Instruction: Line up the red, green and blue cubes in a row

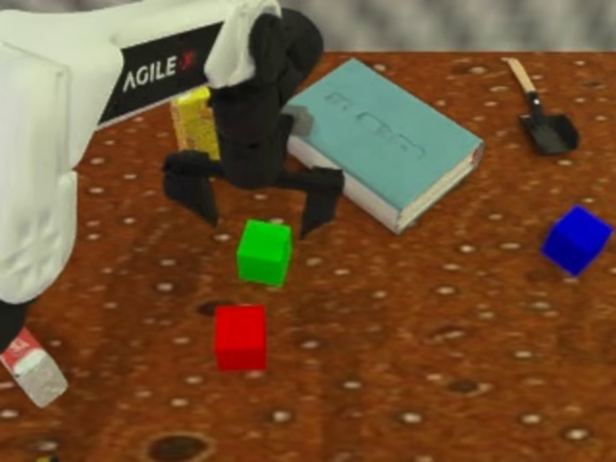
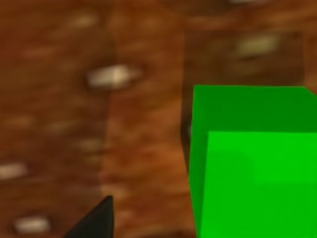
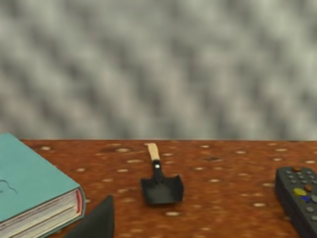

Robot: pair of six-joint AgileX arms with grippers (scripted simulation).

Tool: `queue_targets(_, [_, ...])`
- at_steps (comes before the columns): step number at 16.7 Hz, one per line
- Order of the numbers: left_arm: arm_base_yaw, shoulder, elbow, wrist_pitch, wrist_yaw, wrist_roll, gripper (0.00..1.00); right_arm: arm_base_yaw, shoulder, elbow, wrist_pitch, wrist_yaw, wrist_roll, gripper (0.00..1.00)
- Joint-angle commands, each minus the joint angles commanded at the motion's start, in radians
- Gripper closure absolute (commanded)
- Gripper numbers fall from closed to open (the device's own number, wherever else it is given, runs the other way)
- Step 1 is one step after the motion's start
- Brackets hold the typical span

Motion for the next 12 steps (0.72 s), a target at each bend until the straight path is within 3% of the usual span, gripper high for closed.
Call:
queue_targets(5, [0.002, 0.070, -0.115, 0.192, 0.001, 0.003, 0.00, 0.000, 0.000, 0.000, 0.000, 0.000, 0.000, 0.00])
queue_targets(10, [0.002, 0.082, -0.131, 0.215, 0.001, 0.003, 0.00, 0.000, 0.000, 0.000, 0.000, 0.000, 0.000, 0.00])
queue_targets(12, [0.002, 0.082, -0.131, 0.215, 0.001, 0.003, 0.15, 0.000, 0.000, 0.000, 0.000, 0.000, 0.000, 0.00])
